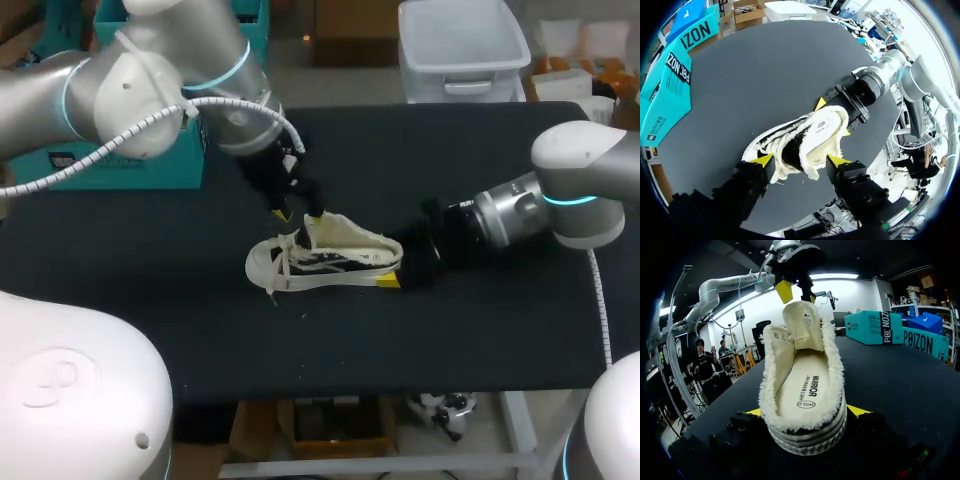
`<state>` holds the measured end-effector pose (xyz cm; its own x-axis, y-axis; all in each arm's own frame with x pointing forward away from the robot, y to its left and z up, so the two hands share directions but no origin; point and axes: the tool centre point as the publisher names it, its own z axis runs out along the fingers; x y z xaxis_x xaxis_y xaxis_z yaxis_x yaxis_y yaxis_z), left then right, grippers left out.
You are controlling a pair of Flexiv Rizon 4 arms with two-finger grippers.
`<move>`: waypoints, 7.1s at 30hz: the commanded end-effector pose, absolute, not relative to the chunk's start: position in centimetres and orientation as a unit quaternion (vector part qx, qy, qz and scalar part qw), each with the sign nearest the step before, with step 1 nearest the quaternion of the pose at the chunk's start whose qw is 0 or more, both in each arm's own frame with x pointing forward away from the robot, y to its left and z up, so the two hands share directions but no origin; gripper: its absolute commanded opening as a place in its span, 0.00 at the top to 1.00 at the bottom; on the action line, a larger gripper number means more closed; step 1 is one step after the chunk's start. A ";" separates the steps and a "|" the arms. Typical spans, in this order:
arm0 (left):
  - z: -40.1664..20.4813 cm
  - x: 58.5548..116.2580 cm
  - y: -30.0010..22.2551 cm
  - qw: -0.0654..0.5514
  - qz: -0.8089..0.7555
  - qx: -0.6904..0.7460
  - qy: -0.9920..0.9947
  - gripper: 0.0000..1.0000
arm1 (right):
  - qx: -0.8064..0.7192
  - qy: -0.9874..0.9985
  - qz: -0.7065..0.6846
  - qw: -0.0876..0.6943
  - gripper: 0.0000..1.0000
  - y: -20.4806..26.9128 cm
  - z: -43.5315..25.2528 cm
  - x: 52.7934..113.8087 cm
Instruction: Open the shoe tongue, take the insole out of the shoe, put the insole back into the shoe, and pack the shoe into the shoebox
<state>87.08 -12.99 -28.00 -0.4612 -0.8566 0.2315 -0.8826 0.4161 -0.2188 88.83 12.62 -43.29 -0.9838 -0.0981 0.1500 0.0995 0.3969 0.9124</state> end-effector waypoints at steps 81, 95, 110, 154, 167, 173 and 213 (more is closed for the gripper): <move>-22.5 85.0 -12.9 0.070 0.143 0.389 -0.907 0.75 | -0.001 -0.830 -0.550 0.091 1.00 12.9 -44.5 89.0; -22.1 85.3 -18.2 0.023 0.028 -0.020 -0.999 1.00 | -0.001 -0.830 -0.550 0.091 1.00 12.9 -44.5 89.0; -24.6 85.9 -17.9 0.016 -0.042 -0.123 -0.991 1.00 | -0.001 -0.830 -0.550 0.091 1.00 12.9 -44.5 89.0; -36.9 85.3 -16.3 -0.025 0.011 -0.088 -0.996 1.00 | -0.001 -0.830 -0.550 0.091 1.00 12.9 -44.5 89.0; -37.6 86.0 -15.7 0.004 0.026 -0.062 -0.998 1.00 | -0.001 -0.830 -0.550 0.091 1.00 12.9 -44.5 89.0; -38.5 85.1 -15.7 -0.003 0.022 -0.058 -0.998 1.00 | -0.001 -0.830 -0.550 0.091 1.00 12.9 -44.5 89.0; -41.2 83.7 -17.1 -0.003 0.014 -0.036 -0.999 1.00 | -0.001 -0.830 -0.550 0.091 1.00 12.9 -44.5 89.0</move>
<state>85.11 -16.82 -39.80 -0.9973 0.0733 0.0049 0.0731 0.9970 -0.0271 88.76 12.84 -43.37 -0.9839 -0.0991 0.1489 0.0981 0.3974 0.9124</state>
